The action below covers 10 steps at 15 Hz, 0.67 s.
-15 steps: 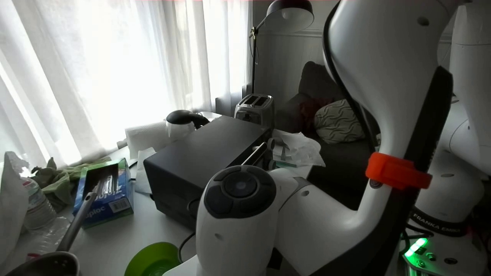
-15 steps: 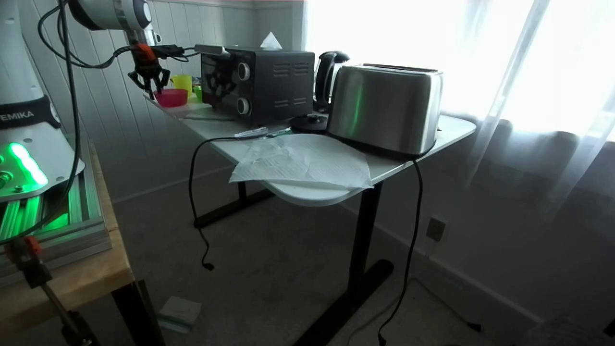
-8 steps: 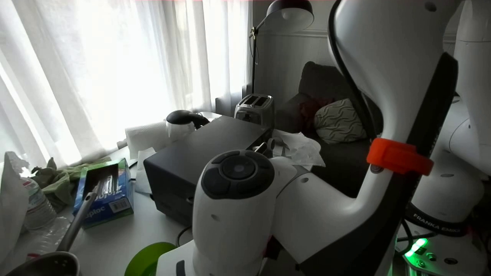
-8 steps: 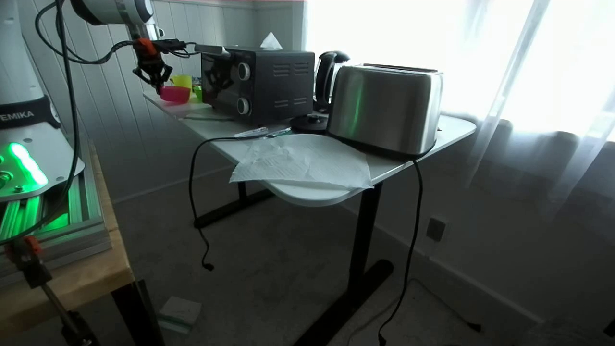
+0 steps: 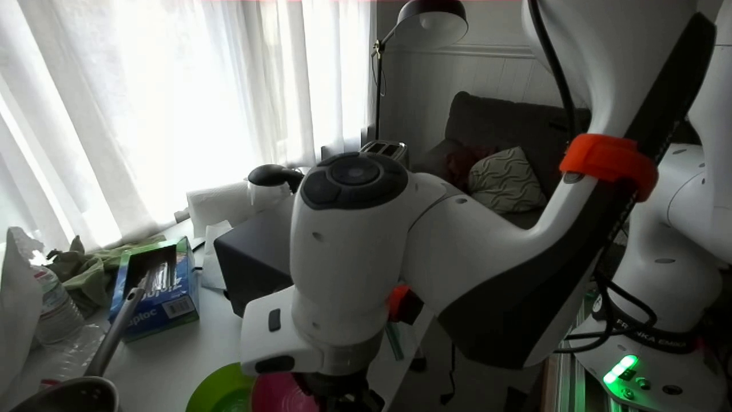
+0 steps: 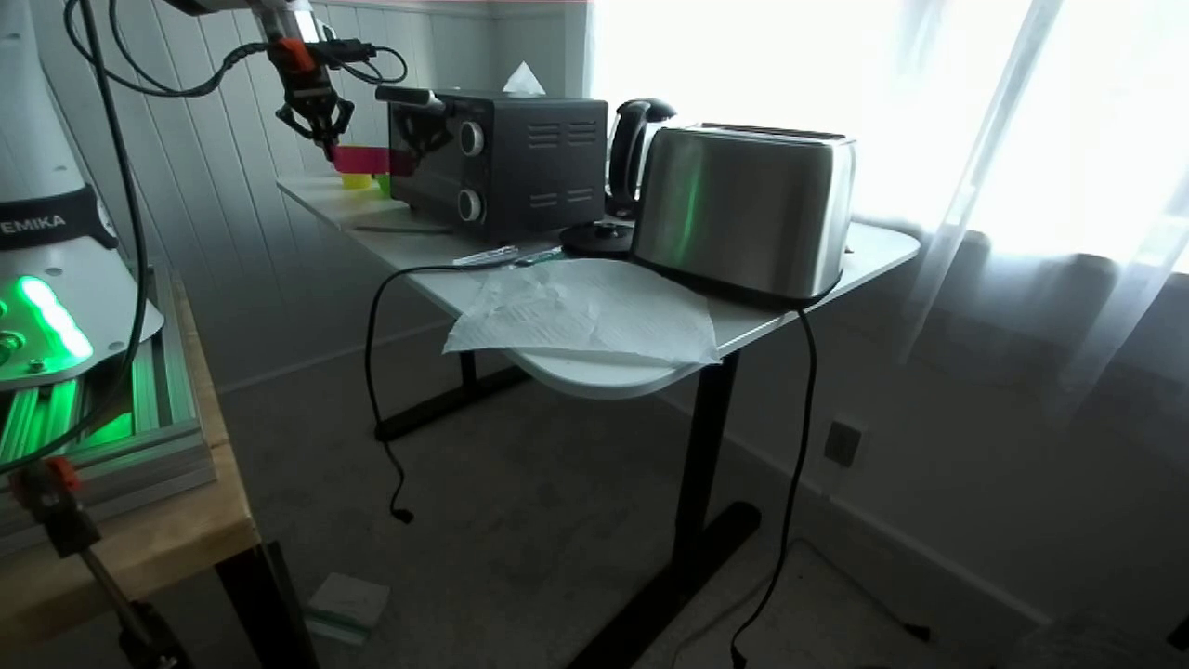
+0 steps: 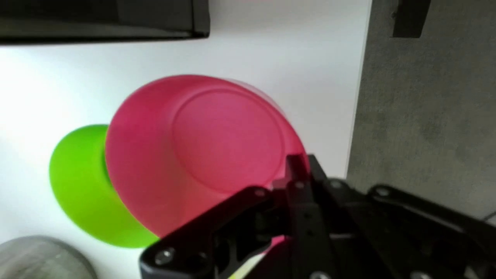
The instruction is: Pick up the pink bowl and place it in the green bowl then put a yellow cup inside the pink cup and place the stack on top of the oven
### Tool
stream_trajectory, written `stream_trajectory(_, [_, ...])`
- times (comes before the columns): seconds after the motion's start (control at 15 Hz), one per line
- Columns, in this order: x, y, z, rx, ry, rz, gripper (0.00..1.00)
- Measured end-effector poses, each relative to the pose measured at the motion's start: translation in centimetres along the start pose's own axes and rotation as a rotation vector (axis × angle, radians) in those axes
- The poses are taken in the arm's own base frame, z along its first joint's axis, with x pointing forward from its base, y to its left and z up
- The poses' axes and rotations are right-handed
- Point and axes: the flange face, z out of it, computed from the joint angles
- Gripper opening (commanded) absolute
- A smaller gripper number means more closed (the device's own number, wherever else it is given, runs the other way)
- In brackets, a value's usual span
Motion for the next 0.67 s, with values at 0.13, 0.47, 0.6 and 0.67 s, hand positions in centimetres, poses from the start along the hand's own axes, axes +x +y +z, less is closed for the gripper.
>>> stream_trajectory(0.13, [-0.8, 0.7, -1.0, -0.021, 0.005, 0.017, 0.01])
stream_trajectory(0.47, [-0.5, 1.4, -2.0, -0.051, 0.043, 0.012, 0.01])
stream_trajectory(0.6, [0.0, 1.6, -2.3, -0.064, 0.068, 0.002, 0.01])
stream_trajectory(0.67, [0.3, 1.8, -2.5, -0.069, 0.08, -0.003, 0.01])
